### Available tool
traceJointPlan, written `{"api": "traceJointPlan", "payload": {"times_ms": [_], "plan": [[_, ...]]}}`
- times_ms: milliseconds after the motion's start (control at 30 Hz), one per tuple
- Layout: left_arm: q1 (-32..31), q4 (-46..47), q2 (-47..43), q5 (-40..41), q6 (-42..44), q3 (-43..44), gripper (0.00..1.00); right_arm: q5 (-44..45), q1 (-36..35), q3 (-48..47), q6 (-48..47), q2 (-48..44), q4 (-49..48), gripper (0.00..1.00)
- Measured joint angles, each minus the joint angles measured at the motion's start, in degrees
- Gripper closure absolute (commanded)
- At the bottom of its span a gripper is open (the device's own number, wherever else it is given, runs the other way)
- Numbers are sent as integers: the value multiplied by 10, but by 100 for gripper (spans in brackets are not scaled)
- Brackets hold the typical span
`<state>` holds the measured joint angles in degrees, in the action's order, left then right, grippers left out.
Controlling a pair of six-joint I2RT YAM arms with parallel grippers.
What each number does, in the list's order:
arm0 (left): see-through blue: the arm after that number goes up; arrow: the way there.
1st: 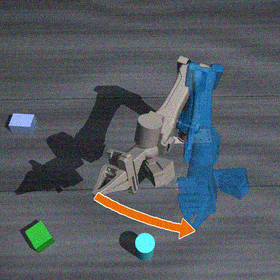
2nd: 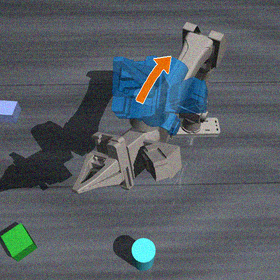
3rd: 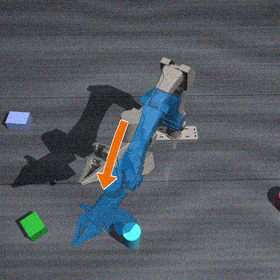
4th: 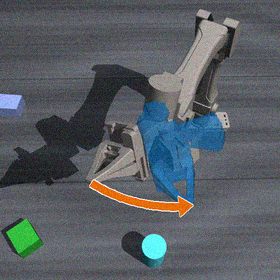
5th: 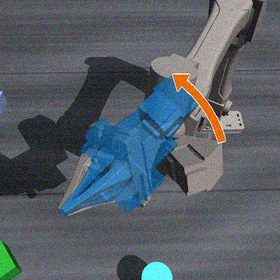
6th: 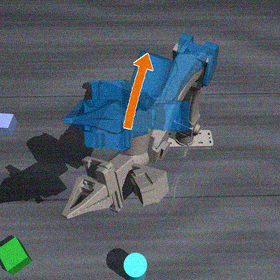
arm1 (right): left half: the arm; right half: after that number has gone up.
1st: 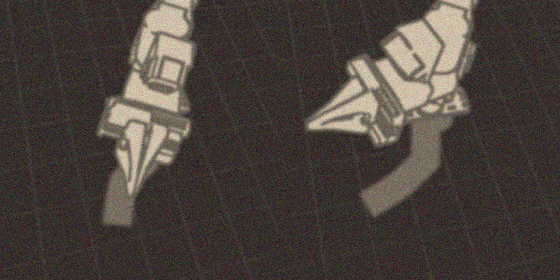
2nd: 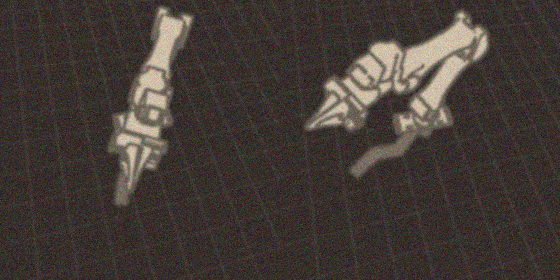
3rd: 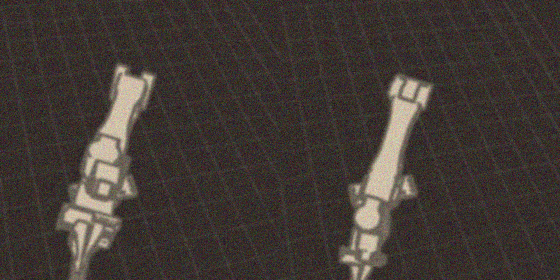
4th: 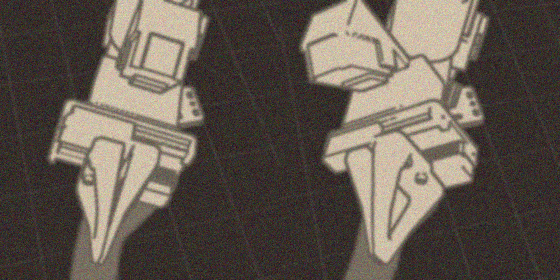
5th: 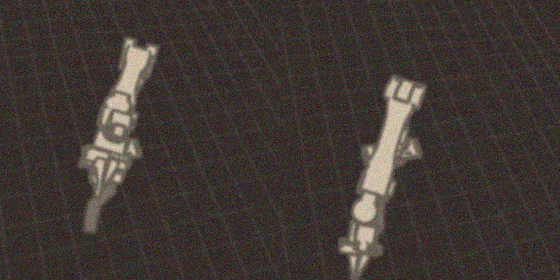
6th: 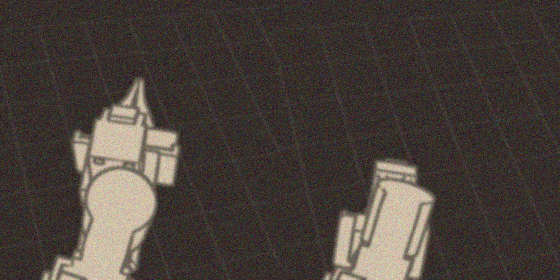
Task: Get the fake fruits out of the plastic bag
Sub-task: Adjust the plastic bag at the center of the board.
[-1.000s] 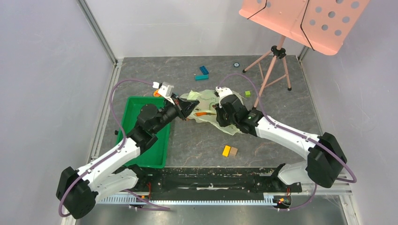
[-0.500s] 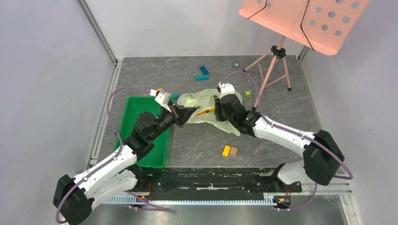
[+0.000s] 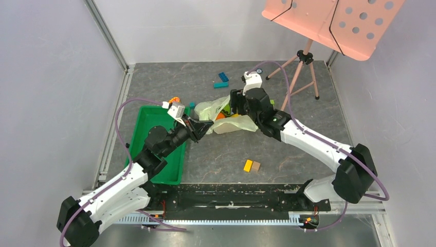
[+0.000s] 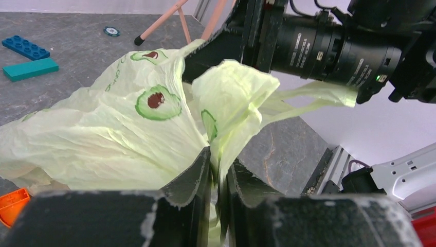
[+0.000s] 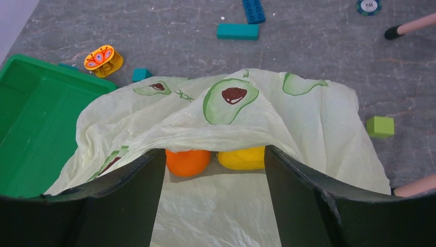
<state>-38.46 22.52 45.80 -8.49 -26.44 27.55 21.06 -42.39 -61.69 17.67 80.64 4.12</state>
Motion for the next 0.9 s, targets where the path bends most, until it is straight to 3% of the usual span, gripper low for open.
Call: {"api": "traceJointPlan", "payload": {"times_ms": [167, 300, 400, 567, 733, 833, 900], "plan": [[0, -1, 0, 1, 0, 0, 65, -46, 10, -9, -33, 0, -7, 24], [0, -2, 0, 7, -1, 0, 37, -103, 11, 5, -56, 0, -22, 22], [0, -25, 0, 21, -3, 3, 23, -131, 10, 30, -60, 0, -37, 22], [0, -152, 0, 70, -1, 70, 21, -143, 10, 53, -58, 0, -41, 28], [0, -256, -4, 106, 11, 191, 27, -148, 12, 53, -50, 0, -46, 40], [0, -299, -4, 116, 28, 263, 38, -153, 18, 53, -42, 0, -46, 48], [0, -325, 5, 116, 38, 311, 53, -159, 23, 52, -37, 0, -46, 56]]}}
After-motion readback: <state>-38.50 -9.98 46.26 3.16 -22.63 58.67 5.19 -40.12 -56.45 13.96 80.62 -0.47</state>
